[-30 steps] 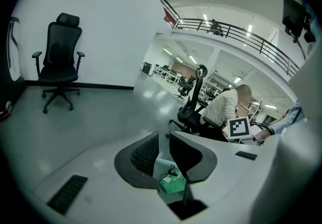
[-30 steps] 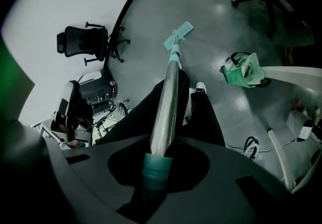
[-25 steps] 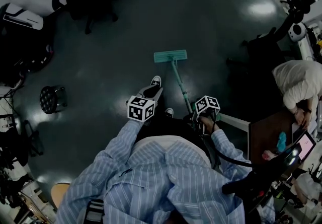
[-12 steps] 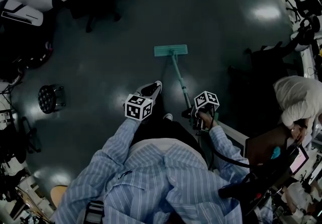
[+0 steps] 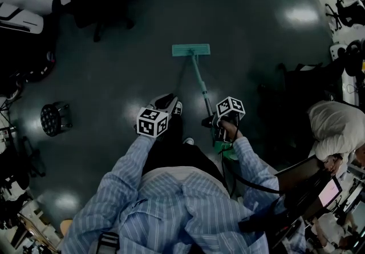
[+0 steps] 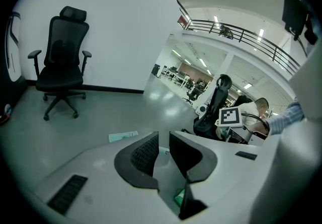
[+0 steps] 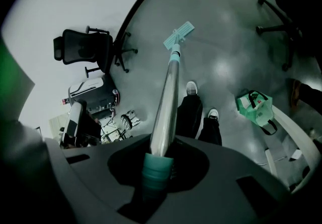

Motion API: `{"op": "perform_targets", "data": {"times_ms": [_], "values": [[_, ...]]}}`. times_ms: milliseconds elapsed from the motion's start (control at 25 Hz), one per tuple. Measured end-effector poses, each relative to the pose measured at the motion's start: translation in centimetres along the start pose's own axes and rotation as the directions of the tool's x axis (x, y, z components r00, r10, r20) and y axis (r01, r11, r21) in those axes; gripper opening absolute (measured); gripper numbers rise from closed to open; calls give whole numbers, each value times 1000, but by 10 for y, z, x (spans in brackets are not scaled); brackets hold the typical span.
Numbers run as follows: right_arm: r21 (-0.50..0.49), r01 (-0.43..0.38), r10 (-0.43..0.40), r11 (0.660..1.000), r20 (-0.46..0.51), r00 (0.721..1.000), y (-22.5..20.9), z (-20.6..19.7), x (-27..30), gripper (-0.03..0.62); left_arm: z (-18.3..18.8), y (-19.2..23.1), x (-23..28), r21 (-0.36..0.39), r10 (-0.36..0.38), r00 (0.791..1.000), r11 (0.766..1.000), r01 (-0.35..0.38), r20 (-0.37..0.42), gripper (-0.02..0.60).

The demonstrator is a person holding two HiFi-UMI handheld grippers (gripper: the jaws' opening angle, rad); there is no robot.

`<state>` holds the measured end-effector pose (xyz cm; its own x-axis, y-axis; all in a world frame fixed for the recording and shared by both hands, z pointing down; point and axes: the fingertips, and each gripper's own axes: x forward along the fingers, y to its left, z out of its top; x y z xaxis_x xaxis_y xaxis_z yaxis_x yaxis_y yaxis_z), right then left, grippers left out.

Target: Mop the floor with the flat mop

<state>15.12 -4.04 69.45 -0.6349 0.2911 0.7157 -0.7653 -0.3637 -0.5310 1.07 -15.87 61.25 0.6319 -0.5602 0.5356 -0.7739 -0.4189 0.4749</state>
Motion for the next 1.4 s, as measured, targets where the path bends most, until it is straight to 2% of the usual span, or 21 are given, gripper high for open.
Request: {"op": "perform_targets", "data": {"times_ms": [320,560,880,1400], "values": [[-33,40,-40,999,4,999,52,101,-12,55,59,46,32,3,-2,1000,1000,2,26,69],[-32,28,-28,999,21,999,103,183,-20,55,92,80,50,20,-15,1000,1000,15,18,69],[-54,46,-44,997,28,999,154,271,-21,55,100,116,59,-18,-2,1000,1000,3,9,69],[-55,77,-73,996,62,995,194,377,-18,54,78,153,41,-103,72,997,992,-72,-3,69]]}}
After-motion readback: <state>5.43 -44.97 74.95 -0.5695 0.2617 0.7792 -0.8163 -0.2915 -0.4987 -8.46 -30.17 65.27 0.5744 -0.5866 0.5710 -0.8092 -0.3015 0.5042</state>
